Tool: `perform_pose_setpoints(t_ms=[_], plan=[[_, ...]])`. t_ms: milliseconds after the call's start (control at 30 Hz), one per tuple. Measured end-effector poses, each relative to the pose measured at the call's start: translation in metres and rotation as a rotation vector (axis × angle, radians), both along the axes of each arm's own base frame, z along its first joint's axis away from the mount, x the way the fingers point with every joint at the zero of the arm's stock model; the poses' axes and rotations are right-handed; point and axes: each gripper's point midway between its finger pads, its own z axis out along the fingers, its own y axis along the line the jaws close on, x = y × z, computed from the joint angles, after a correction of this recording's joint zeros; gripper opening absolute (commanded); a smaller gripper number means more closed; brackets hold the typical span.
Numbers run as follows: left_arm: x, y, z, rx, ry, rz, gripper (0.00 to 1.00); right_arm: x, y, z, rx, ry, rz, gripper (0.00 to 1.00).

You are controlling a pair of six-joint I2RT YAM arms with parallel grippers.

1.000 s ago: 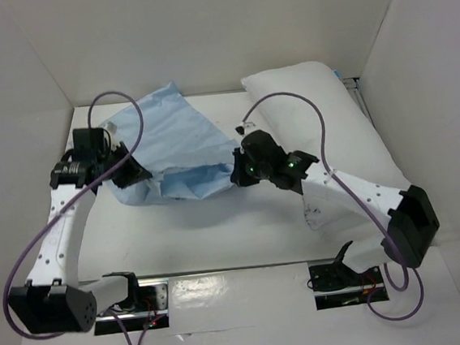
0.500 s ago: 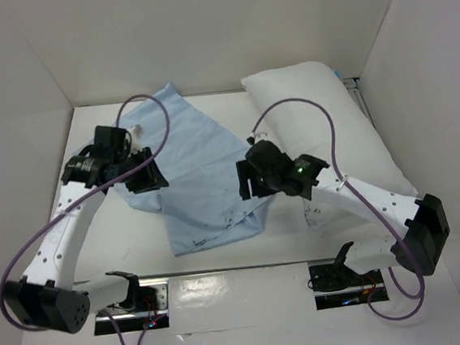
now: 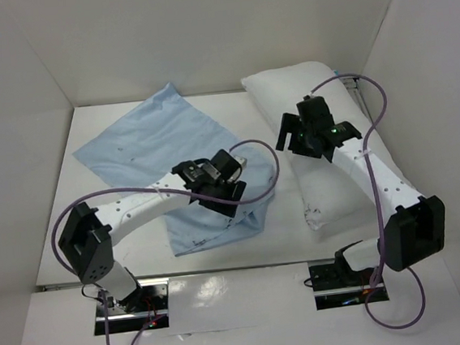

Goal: Put the pillow into the pillowcase

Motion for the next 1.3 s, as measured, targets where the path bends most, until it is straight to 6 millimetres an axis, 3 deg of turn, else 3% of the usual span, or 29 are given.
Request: perform_pose_setpoints(t_ms=[200, 333, 467, 600, 733, 767, 800, 867, 967, 1100, 1200, 1300], plan=[[0.003, -0.049, -0.039, 0.008, -0.098, -0.086, 0.71, 0.006, -0.043, -0.006, 0.044, 0.025, -0.077, 0.88], [0.008, -0.052, -0.070, 0.078, -0.132, -0.103, 0.71, 0.006, -0.059, -0.004, 0.077, 0.024, -0.096, 0.89], [0.020, -0.051, -0.090, 0.131, -0.171, -0.080, 0.68, 0.004, -0.067, 0.001, 0.097, 0.012, -0.097, 0.89], [0.029, -0.052, -0.100, 0.156, -0.196, -0.054, 0.53, 0.004, -0.071, 0.003, 0.109, 0.007, -0.099, 0.89], [0.039, -0.053, -0.100, 0.166, -0.226, -0.026, 0.24, 0.004, -0.073, 0.003, 0.111, 0.007, -0.095, 0.89], [0.039, -0.051, -0.100, 0.173, -0.227, -0.017, 0.07, 0.004, -0.073, 0.003, 0.112, 0.008, -0.094, 0.89], [0.040, -0.049, -0.100, 0.177, -0.226, -0.008, 0.02, 0.004, -0.073, 0.003, 0.111, 0.007, -0.090, 0.89], [0.042, -0.043, -0.100, 0.192, -0.217, 0.007, 0.00, 0.004, -0.072, 0.003, 0.112, 0.008, -0.085, 0.89], [0.045, -0.031, -0.094, 0.210, -0.200, 0.030, 0.00, 0.004, -0.072, 0.003, 0.111, 0.010, -0.080, 0.89], [0.052, -0.025, -0.068, 0.163, -0.152, 0.049, 0.00, 0.009, -0.072, 0.009, 0.098, 0.002, -0.060, 0.92], [0.074, -0.027, -0.029, 0.059, -0.114, 0.075, 0.00, 0.024, -0.072, 0.027, 0.043, -0.036, -0.055, 0.98], [0.110, -0.024, 0.023, -0.067, -0.115, 0.124, 0.00, 0.048, -0.064, 0.053, -0.035, -0.102, -0.056, 0.99]])
